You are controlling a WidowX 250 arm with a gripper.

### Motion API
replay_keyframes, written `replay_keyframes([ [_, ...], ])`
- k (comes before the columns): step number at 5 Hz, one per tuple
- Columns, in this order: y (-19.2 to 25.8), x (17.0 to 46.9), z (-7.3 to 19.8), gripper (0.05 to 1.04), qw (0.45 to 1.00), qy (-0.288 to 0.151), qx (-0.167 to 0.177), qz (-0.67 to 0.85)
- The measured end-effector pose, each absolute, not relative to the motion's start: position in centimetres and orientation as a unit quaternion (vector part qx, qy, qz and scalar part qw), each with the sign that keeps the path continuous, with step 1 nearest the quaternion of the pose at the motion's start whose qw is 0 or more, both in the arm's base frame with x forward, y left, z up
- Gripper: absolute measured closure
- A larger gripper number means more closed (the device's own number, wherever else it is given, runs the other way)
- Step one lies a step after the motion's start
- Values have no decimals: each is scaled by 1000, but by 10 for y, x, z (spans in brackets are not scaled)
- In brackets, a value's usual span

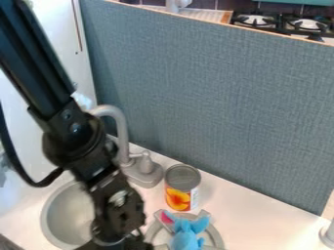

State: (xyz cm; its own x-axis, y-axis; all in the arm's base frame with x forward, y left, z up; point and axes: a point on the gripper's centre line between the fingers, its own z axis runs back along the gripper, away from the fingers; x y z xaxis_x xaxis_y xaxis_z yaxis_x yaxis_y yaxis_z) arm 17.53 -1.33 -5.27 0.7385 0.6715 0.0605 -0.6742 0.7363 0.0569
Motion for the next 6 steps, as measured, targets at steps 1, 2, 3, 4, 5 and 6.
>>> replay_keyframes([
  [1, -3, 173, -68, 975, 920, -18, 11, 391],
  [2, 8, 177, -76, 975, 923, -27, -7, 384],
  [3, 17, 180, -81, 975, 935, -40, -20, 353],
  [4, 20, 182, -85, 975, 940, -37, -30, 338],
  [5, 22, 187, -88, 939, 933, -30, -47, 355],
  [6, 18, 191, -87, 697, 937, -17, -61, 343],
])
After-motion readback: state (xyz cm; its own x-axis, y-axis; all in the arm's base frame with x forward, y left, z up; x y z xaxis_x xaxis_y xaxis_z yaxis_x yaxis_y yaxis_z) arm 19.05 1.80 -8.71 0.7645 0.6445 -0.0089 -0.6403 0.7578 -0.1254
